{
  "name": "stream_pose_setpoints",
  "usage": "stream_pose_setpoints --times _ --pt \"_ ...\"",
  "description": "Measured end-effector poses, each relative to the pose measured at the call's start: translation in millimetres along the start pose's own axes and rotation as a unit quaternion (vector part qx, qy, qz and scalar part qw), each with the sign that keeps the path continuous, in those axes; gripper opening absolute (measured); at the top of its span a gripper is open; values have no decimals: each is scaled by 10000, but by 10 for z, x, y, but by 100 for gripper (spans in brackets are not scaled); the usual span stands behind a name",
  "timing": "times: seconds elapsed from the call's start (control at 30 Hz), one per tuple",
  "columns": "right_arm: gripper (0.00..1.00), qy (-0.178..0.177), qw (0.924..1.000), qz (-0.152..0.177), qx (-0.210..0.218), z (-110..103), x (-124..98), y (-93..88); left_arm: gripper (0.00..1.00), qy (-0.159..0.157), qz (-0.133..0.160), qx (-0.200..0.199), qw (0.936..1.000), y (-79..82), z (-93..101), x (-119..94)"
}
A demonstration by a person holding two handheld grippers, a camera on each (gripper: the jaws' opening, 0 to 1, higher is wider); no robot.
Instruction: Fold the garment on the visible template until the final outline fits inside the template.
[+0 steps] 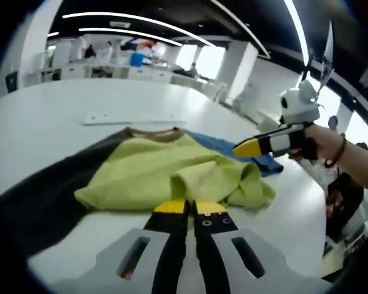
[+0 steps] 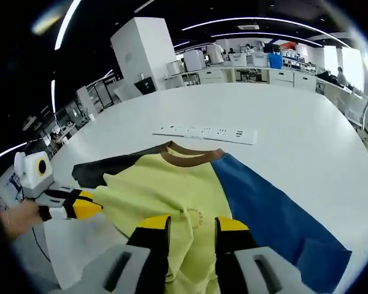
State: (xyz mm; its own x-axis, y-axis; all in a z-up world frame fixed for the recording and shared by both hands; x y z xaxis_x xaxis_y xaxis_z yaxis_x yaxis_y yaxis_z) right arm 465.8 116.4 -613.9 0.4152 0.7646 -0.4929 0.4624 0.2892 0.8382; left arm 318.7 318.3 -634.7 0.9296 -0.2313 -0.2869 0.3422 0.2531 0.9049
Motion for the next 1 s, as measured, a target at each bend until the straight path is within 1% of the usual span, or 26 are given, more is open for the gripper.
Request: stream_pose_setpoints --times 0.17,0.33,0.4,0.5,0.6,0.8,1.0 --pt "30 35 9999 -32 -126 -17 -158 -2 0 80 52 193 9998 58 -23 -74" --pt "32 58 9998 -85 -174 -45 -290 -63 0 117 46 290 9995 82 -51 -143" --pt "33 76 9996 -162 -236 -67 -339 -107 0 145 38 344 9993 90 -67 -171" --pt "34 111 9990 -270 -331 -90 -397 -175 0 175 59 319 9993 110 -78 -206" --pt "34 134 9984 -389 -386 -114 -475 -280 0 214 55 352 9991 120 -82 -241" --pt "33 85 9976 -578 -366 -106 -558 -447 0 250 80 441 9987 142 -82 -333" --pt "31 121 9954 -802 -509 -160 -616 -622 0 370 85 566 9977 165 -107 -467"
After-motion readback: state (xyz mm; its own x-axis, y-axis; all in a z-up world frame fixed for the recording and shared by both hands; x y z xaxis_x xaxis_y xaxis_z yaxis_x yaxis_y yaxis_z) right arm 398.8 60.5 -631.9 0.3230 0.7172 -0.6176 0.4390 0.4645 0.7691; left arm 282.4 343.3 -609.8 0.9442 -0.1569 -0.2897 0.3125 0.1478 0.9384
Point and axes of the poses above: the point that each gripper's makers call its tool centre point, and the gripper's own axes: x roughly forward along the fingers, z roughly to its right, y roughly out of its top, the point moved 9 cm from there along -x, roughly backward along the fingers, and after that the axes turned 12 degrees about z, right-handed, at the moved point
